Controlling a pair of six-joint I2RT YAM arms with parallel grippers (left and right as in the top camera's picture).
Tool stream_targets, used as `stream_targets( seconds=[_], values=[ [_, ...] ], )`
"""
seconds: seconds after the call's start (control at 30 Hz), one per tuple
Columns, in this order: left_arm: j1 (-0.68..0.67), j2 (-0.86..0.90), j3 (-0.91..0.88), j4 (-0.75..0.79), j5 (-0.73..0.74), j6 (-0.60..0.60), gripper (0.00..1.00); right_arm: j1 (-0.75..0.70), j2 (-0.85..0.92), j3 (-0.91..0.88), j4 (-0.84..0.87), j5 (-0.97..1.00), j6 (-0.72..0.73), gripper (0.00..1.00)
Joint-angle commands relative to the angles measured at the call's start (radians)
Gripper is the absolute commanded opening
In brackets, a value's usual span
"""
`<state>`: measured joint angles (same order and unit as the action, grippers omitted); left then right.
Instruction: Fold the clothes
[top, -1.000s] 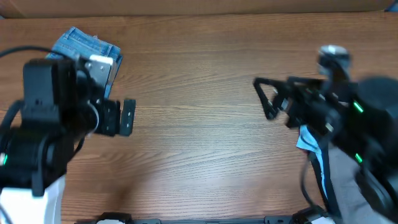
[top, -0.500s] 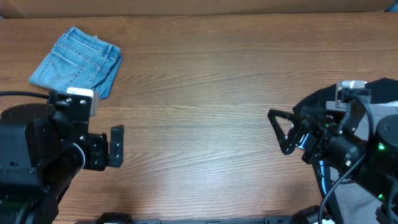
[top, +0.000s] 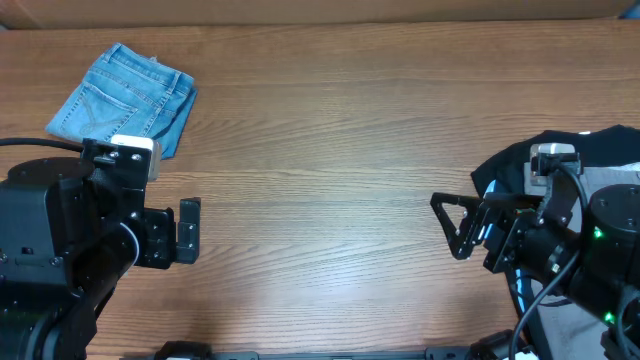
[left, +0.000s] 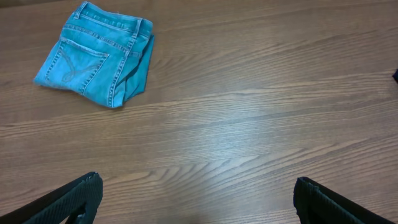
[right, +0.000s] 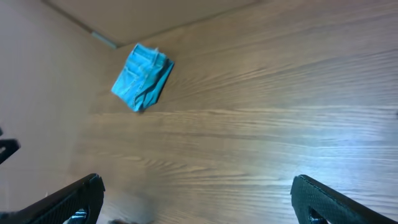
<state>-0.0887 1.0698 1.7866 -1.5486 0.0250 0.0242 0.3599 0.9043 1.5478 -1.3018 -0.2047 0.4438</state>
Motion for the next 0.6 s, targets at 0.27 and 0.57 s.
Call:
stream_targets(
  seconds=[0.27,0.57],
  values=[
    [-0.005,-0.003,0.006,0.003,-0.009,-0.021,1.0,-0.076,-0.143,-0.303,0.481,0.219,-0.362,1.0],
    [-0.005,-0.003,0.006,0.004,-0.009,-0.021,1.0,-0.167,-0.415,-0.806,0.69,0.219,-0.362,1.0]
  ],
)
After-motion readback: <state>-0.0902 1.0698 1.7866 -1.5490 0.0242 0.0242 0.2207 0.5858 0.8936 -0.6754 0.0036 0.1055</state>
